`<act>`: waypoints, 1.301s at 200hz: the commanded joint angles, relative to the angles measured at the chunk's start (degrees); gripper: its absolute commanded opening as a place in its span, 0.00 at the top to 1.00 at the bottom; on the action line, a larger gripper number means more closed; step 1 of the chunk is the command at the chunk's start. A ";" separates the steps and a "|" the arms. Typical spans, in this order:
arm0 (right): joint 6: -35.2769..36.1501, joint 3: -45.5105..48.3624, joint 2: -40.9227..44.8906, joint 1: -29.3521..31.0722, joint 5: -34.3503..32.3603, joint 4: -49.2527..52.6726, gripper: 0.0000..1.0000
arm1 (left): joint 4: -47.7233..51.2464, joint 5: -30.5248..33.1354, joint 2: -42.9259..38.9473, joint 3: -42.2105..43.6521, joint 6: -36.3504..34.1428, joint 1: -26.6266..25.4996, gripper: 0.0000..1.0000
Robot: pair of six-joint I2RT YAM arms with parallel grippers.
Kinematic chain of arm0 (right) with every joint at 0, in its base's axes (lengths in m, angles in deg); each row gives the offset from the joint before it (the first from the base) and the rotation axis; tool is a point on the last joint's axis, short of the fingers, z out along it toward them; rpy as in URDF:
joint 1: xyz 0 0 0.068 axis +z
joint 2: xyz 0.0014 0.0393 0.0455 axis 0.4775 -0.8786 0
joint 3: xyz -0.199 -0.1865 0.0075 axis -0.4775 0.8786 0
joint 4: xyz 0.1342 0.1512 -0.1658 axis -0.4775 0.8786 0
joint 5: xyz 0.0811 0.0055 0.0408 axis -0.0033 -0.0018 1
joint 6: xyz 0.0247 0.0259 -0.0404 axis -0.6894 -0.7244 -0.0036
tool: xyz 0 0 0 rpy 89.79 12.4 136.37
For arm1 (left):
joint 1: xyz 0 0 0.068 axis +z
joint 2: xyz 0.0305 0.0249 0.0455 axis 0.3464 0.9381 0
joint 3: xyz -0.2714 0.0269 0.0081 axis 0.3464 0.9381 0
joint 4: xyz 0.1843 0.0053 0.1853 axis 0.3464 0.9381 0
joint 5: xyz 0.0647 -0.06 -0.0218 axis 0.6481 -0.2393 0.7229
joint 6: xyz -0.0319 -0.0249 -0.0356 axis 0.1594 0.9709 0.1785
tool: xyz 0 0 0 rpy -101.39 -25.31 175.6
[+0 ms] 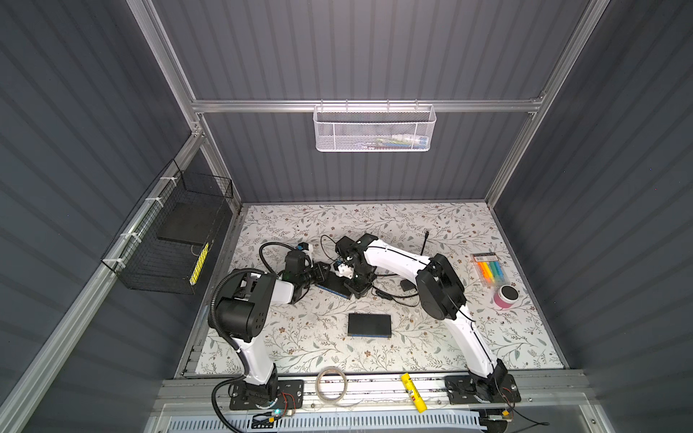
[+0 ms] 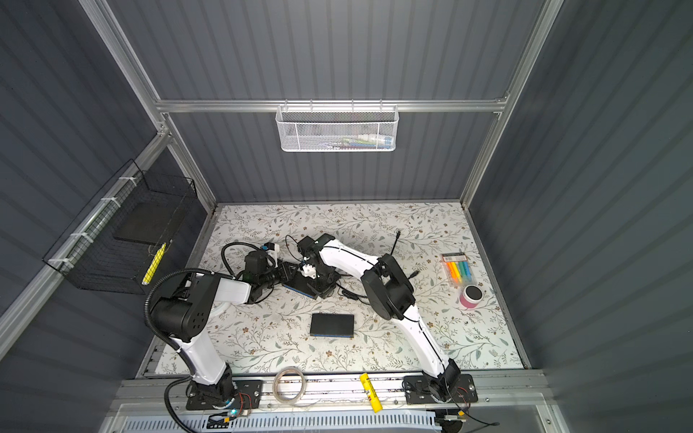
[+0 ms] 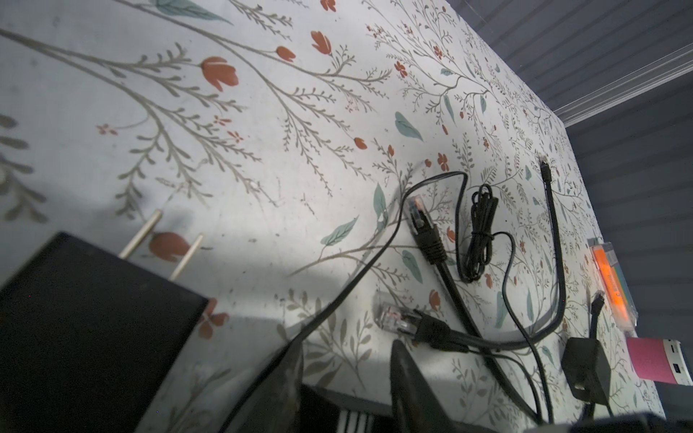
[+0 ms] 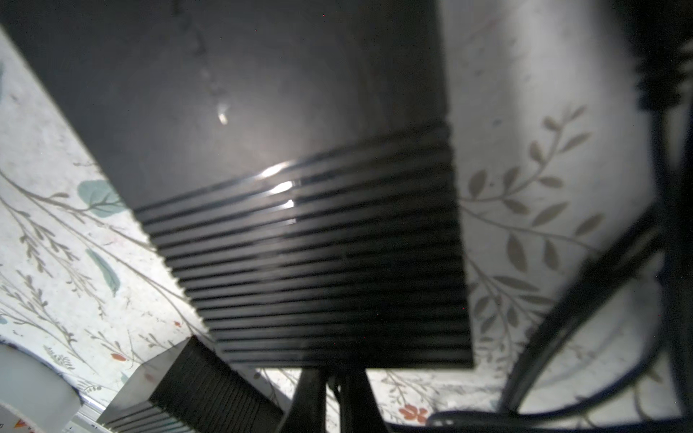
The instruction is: Insert the plug into the switch port
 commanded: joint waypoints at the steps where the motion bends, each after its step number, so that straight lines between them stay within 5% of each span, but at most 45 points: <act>1: 1.24 -7.94 -1.08 1.84 10.99 -34.37 1.00 | 13.22 -13.75 4.68 4.00 5.60 -8.42 0.62; 34: 3.77 -12.66 -1.97 1.84 11.47 -27.00 1.00 | 13.04 -13.74 4.76 4.17 5.42 -8.46 0.62; 104: -0.13 -11.05 -0.37 2.15 11.70 -30.48 1.00 | 12.77 -13.58 4.90 4.56 5.38 -8.55 0.63; 200: 0.30 3.33 3.83 2.02 5.46 -40.34 1.00 | 16.81 -11.70 2.57 3.83 3.69 -8.38 0.63; 260: 3.66 16.27 12.95 1.20 2.64 -37.45 0.81 | 25.51 -6.04 0.02 2.09 1.98 -3.63 0.63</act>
